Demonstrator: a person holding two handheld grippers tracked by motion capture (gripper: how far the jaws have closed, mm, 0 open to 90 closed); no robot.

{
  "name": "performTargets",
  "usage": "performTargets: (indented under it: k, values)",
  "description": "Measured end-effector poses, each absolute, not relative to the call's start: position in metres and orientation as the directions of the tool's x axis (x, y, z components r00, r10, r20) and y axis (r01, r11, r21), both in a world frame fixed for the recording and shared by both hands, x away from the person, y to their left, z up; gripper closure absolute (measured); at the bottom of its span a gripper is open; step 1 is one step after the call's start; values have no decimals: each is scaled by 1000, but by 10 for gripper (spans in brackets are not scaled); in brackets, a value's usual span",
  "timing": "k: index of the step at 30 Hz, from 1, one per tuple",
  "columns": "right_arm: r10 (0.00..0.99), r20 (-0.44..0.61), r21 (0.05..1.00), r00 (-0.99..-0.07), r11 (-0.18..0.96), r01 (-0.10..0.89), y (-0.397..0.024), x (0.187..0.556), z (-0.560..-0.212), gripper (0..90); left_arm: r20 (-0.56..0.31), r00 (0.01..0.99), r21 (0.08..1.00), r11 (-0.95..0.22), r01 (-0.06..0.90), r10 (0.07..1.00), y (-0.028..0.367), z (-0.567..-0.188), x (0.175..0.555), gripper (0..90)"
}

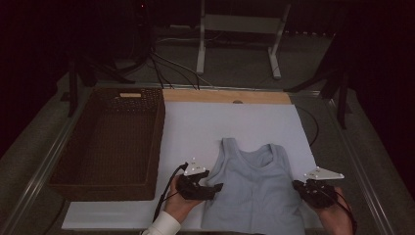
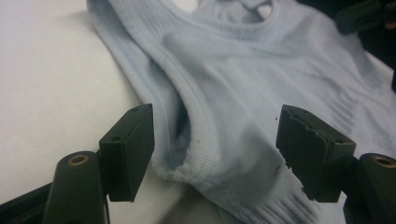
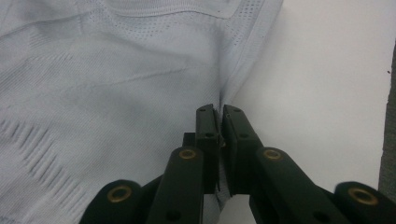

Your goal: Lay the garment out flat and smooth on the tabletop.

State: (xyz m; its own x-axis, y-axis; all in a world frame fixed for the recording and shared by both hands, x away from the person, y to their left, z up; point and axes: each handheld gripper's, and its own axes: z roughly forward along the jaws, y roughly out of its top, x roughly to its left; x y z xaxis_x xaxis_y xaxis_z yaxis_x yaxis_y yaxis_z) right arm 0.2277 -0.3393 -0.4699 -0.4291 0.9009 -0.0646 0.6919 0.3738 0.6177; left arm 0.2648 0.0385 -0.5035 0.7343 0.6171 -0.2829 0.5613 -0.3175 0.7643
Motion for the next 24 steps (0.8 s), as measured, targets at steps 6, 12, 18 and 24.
performTargets:
  k: [6, 12, 18, 24]
  values:
    - [897, -52, 619, -440, 375, 691, -338, 227, -470, 852, -295, 750, 730, -366, 577, 593, 39, -505, 263, 724]
    - [892, -47, 616, -450, 380, 690, -336, 225, -469, 852, -304, 749, 732, -359, 579, 589, 45, -498, 256, 848]
    - [886, -41, 612, -462, 388, 689, -333, 219, -469, 852, -312, 752, 732, -358, 580, 580, 49, -495, 248, 850]
    - [877, -21, 619, -480, 388, 683, -331, 215, -468, 851, -321, 750, 739, -342, 580, 579, 58, -491, 240, 848]
